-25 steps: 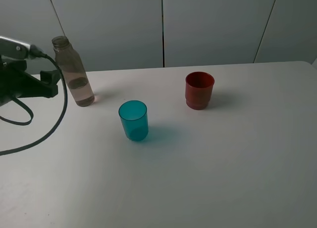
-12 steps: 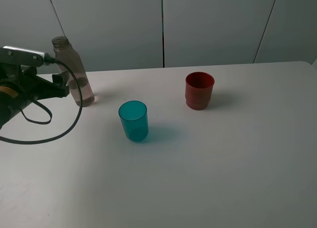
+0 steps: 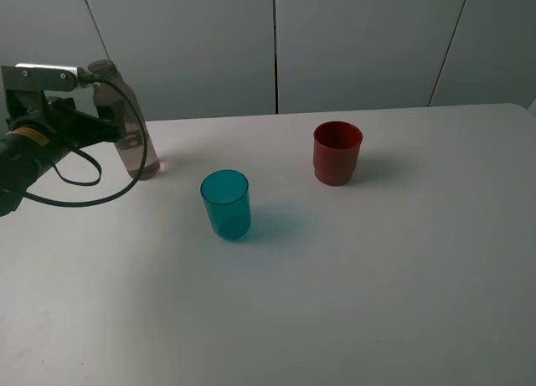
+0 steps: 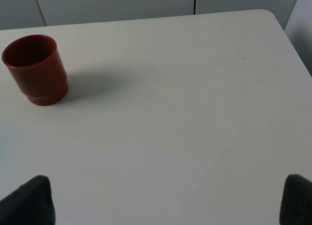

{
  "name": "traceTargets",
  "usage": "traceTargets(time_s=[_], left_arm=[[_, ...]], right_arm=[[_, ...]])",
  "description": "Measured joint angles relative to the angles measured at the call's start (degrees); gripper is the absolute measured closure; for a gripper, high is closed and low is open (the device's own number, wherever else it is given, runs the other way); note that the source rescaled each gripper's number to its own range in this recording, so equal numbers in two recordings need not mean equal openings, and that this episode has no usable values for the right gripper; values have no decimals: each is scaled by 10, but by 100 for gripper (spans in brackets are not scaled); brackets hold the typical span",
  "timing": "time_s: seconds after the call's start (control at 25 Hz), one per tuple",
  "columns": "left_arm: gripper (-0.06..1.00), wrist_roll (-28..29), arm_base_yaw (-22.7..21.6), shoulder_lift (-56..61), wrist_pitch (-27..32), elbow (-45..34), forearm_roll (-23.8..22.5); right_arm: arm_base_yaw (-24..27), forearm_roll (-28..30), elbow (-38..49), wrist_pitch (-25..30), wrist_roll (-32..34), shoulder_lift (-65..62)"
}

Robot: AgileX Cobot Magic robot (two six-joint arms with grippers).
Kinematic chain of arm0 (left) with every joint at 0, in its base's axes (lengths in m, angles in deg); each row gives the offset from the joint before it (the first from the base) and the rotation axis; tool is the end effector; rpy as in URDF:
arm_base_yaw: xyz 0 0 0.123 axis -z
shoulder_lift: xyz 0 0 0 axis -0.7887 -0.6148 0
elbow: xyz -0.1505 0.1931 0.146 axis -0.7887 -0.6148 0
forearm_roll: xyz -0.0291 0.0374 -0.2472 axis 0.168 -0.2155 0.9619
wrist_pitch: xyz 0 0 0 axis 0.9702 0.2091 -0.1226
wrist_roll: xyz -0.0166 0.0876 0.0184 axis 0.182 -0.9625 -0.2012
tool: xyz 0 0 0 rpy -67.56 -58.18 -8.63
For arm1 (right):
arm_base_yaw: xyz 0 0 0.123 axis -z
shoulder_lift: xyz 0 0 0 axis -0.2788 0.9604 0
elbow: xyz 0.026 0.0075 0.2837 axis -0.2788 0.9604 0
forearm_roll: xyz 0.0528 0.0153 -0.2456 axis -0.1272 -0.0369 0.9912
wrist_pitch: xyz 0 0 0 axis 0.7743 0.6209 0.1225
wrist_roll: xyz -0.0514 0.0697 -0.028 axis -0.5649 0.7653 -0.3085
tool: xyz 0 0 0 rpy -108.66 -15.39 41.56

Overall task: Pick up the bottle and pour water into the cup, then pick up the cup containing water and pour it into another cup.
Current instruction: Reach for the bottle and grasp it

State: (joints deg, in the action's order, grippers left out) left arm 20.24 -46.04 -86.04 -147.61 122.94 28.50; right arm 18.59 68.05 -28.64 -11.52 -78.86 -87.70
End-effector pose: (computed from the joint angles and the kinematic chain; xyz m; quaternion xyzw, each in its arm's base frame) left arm 0.3276 -0.0320 0.1372 0.0407 0.7583 -0.0152 0.6505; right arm -0.0074 -0.0003 0.2750 0.0359 0.8623 -0.0039 0.5051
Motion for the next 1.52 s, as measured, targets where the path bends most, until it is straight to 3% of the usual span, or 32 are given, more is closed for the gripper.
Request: traceTargets(time_s=[0.64, 1.52], left_arm=[[-5, 7, -3, -61, 6, 56, -68], [-5, 8, -14, -174, -30, 139, -109]], right_arm=[[0, 0, 0, 0, -1, 0], [0, 0, 0, 0, -1, 0]])
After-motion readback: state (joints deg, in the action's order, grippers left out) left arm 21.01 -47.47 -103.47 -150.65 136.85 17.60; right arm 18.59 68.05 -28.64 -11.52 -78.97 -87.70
